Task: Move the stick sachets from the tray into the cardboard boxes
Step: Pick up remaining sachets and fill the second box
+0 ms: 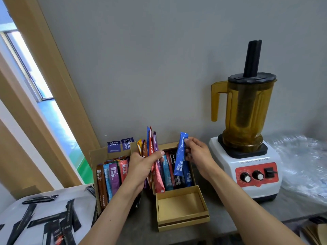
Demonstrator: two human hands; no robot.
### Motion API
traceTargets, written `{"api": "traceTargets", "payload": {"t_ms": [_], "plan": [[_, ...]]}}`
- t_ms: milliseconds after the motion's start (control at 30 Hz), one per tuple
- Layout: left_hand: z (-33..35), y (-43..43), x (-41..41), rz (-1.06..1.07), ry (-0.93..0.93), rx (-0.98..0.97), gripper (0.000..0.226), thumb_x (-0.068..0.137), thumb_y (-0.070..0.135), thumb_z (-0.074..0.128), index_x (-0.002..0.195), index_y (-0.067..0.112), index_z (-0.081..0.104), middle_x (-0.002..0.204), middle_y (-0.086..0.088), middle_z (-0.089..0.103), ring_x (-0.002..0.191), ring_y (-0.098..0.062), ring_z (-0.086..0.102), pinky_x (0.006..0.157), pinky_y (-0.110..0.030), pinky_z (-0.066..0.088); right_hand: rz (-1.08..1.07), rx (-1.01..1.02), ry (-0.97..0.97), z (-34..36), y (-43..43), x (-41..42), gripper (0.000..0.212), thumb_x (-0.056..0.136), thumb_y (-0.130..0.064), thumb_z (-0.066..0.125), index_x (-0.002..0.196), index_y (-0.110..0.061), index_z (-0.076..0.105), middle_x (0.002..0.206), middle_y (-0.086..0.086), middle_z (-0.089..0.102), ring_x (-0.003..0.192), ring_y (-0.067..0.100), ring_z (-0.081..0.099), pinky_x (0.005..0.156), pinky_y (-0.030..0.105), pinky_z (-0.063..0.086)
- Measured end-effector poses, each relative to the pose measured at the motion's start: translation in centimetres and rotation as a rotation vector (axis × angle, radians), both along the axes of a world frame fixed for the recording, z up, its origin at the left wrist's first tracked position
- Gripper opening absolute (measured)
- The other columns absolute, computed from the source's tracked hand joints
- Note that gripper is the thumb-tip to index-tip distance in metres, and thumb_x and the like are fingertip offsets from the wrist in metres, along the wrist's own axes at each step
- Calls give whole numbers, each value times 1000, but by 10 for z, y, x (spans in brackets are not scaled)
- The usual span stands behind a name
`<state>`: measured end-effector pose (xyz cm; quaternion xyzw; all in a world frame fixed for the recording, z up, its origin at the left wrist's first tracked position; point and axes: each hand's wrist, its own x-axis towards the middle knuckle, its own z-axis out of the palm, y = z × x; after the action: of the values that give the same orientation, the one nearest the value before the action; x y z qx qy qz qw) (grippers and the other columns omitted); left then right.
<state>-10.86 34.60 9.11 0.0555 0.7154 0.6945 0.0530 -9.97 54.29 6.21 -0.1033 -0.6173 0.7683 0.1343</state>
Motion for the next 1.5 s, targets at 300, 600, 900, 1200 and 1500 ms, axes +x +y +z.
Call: {"api": "traceTargets", "payload": {"t_ms": [300,600,900,1200,1500], "plan": [[2,-6,4,-1,47,-17,23,85,18,85,98,16,66,76,3,80,75,-15,79,64,-27,60,110,-148,48,-4,-1,2,18,104,-27,62,106,-11,71,94,12,71,86,20,70,67,26,59],[-14,3,8,-66,-5,-122,45,79,24,90,116,14,65,100,-4,79,84,-10,79,61,-18,58,112,-174,105,-3,-10,-1,22,101,-25,67,107,-4,71,100,16,78,91,23,75,70,27,62],[-18,1,7,-159,8,-211,51,71,21,95,113,21,65,102,-1,79,89,-11,79,70,-22,60,134,-128,144,0,-4,1,26,100,-27,66,109,-3,68,110,20,77,106,33,76,89,43,62],[-22,5,-6,-88,124,-322,49,74,17,95,108,30,61,103,5,75,88,-5,74,70,-19,58,27,195,152,12,-1,-3,20,96,-30,73,111,-18,67,97,-6,80,90,8,77,67,20,58],[-5,6,-5,101,161,37,39,80,22,90,112,12,70,95,-7,80,89,-22,80,77,-37,65,158,713,-8,-23,-4,-19,8,100,-29,68,106,-24,66,101,-8,73,93,10,72,66,17,57]]}}
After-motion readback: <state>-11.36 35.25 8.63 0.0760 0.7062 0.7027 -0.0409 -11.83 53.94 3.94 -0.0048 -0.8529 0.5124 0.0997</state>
